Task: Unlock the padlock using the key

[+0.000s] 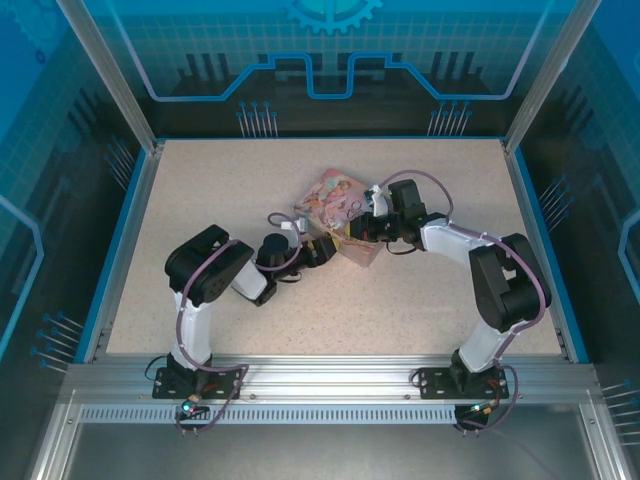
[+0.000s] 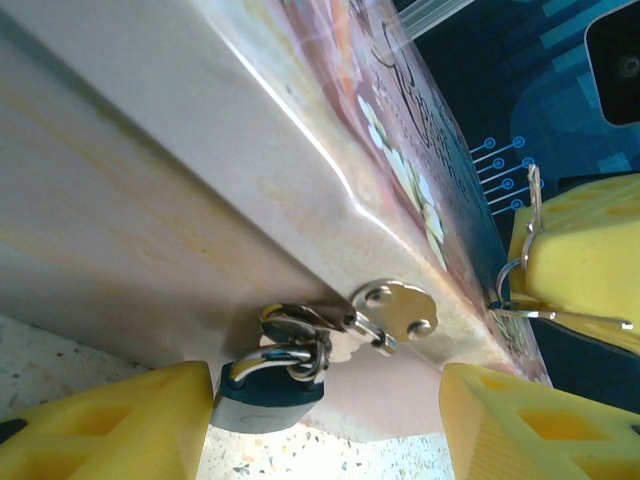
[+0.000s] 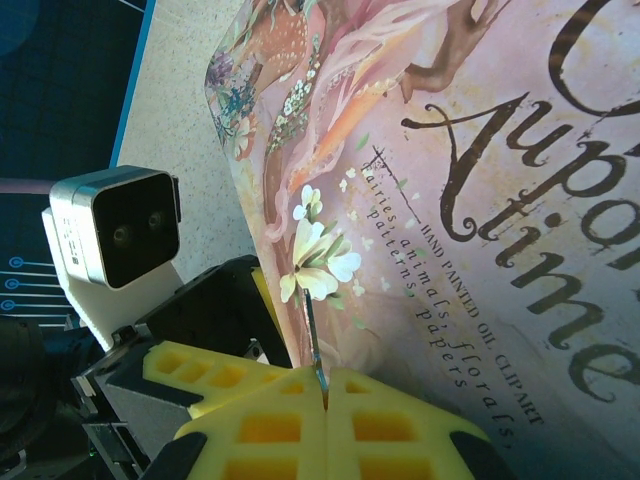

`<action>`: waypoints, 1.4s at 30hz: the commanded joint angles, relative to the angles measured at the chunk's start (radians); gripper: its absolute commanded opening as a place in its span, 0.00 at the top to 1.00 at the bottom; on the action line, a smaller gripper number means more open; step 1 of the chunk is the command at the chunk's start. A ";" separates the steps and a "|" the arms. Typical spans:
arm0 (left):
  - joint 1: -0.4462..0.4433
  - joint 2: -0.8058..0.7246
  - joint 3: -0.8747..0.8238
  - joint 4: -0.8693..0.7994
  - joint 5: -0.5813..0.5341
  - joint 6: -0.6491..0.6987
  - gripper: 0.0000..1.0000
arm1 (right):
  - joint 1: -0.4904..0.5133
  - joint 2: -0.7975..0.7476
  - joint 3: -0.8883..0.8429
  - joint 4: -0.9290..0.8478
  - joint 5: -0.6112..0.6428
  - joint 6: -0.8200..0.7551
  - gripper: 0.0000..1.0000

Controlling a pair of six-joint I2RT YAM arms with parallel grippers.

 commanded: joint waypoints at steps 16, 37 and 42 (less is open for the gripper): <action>-0.022 -0.037 0.008 0.039 -0.002 -0.070 0.44 | -0.007 0.031 -0.019 -0.087 0.037 -0.013 1.00; -0.034 -0.054 0.034 -0.039 -0.034 -0.054 0.55 | -0.008 0.030 -0.026 -0.076 0.035 -0.011 1.00; -0.041 -0.070 0.047 -0.085 -0.046 -0.037 0.61 | -0.007 0.022 -0.026 -0.074 0.033 -0.015 1.00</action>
